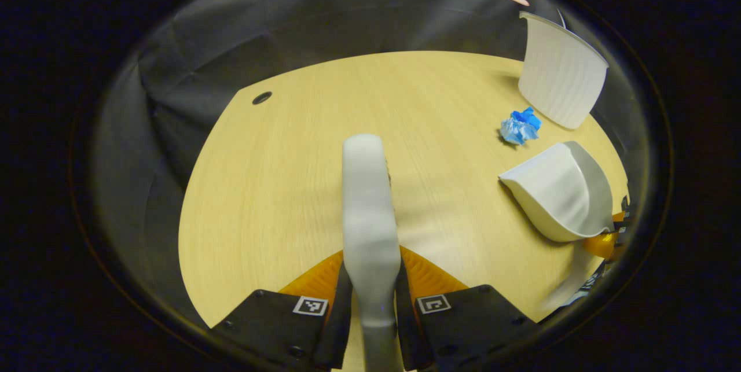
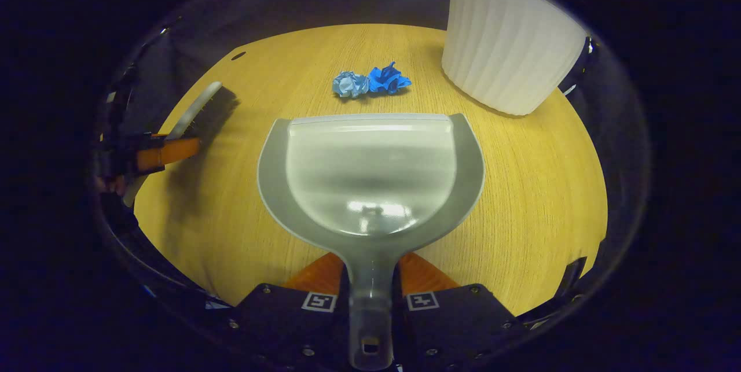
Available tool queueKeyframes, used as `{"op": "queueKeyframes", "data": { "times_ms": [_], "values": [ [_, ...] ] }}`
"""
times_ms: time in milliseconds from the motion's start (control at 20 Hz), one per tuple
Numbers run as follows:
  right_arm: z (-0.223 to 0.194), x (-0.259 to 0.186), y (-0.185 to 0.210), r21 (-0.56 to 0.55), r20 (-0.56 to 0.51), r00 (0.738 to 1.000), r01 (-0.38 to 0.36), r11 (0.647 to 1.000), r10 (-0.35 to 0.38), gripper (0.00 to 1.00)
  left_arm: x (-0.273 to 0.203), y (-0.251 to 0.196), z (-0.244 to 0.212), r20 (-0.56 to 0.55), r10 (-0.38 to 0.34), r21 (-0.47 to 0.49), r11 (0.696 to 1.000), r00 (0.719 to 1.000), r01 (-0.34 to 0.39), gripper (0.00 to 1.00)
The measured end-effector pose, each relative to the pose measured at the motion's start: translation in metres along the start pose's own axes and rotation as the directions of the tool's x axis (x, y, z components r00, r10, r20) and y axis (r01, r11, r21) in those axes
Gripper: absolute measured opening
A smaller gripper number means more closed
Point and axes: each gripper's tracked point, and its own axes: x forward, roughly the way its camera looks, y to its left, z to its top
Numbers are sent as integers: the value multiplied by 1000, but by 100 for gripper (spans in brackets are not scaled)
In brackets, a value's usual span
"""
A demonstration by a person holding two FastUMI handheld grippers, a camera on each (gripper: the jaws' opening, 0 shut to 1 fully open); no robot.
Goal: Pick up the small broom and dustpan from the desktop, sweep the trash into the dustpan with the broom, and then empty the trash into the garbage bin.
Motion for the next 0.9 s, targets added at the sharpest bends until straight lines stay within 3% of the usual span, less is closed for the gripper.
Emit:
{"op": "queueKeyframes", "data": {
  "times_ms": [250, 300, 400, 550, 600, 650, 750, 800, 900],
  "values": [
    [4, -1, -20, -52, -14, 999, -30, 998, 29, 29, 22, -37, 49, 32, -53, 117, 992, 998, 49, 44],
    [5, -1, -22, -57, -16, 999, -39, 998, 38, 29, 30, -48, 55, 32, -72, 135, 988, 997, 67, 39],
    [8, -2, -26, -65, -23, 998, -55, 996, 54, 29, 42, -65, 67, 25, -104, 171, 980, 994, 99, 39],
    [11, -3, -32, -92, -34, 997, -74, 993, 72, 29, 58, -88, 78, 6, -146, 224, 964, 989, 141, 39],
    [11, -2, -34, -105, -35, 996, -79, 991, 76, 29, 62, -93, 82, 3, -158, 239, 959, 987, 153, 44],
    [12, -2, -36, -114, -40, 996, -87, 990, 83, 29, 66, -98, 86, 0, -170, 255, 953, 985, 164, 39],
    [13, -2, -40, -133, -47, 995, -99, 986, 93, 29, 74, -107, 94, -7, -190, 285, 941, 982, 184, 39],
    [13, -2, -42, -142, -52, 994, -99, 985, 92, 29, 76, -111, 97, -11, -200, 301, 934, 980, 194, 44],
    [14, -2, -45, -159, -60, 994, -105, 982, 96, 29, 83, -124, 102, -27, -233, 337, 914, 972, 228, 44]
  ]
}}
